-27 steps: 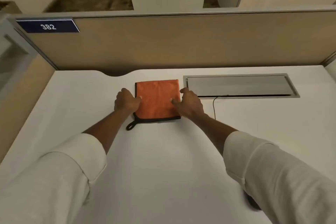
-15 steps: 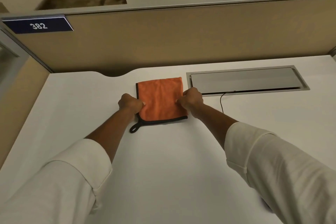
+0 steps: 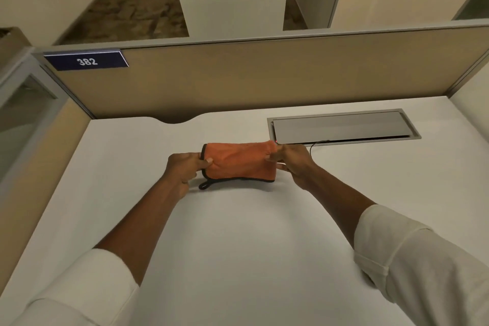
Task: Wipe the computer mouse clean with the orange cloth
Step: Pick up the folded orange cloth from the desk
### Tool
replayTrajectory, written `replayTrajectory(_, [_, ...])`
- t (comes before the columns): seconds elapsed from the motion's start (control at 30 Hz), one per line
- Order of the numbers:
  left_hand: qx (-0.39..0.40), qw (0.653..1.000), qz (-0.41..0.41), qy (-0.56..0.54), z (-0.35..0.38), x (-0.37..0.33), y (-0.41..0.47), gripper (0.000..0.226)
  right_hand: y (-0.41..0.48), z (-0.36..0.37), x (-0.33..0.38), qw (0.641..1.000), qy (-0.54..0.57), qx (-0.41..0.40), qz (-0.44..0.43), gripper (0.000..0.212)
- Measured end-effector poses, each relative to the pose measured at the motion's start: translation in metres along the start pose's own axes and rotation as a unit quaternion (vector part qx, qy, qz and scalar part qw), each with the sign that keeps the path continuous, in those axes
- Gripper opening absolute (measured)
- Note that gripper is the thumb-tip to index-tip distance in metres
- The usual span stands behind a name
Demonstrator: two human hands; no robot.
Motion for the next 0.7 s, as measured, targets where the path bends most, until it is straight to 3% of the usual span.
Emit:
replayTrajectory(0.17, [0.013,0.996,0.061,-0.063,-0.014,0.002,-0.053,0.020,-0.052,-0.036,0.008,0.996,0.017,0.006,-0.087,0.021])
replayTrajectory(0.4, [0.057,0.985,0.075,-0.142,-0.021,0.031,-0.126,0.016,-0.127,-0.094,0.002,0.985,0.053,-0.001,-0.161,0.027])
replayTrajectory(0.57, [0.115,0.977,0.090,-0.153,-0.014,0.056,-0.186,0.017,-0.170,-0.139,-0.017,0.976,0.072,-0.046,-0.198,0.029])
replayTrajectory(0.7, [0.086,0.985,0.088,-0.118,0.001,0.077,-0.225,0.017,-0.193,-0.176,-0.035,0.973,0.108,-0.054,-0.195,0.019])
Point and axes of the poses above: each hand's wrist, its own y-axis towards the middle knuckle, its own z-axis out of the palm, x = y × z, the point moved 5 cm from there along y, towards the middle knuckle, and after that the axes turned 13 degrees about -x, right-handed, at the moved point
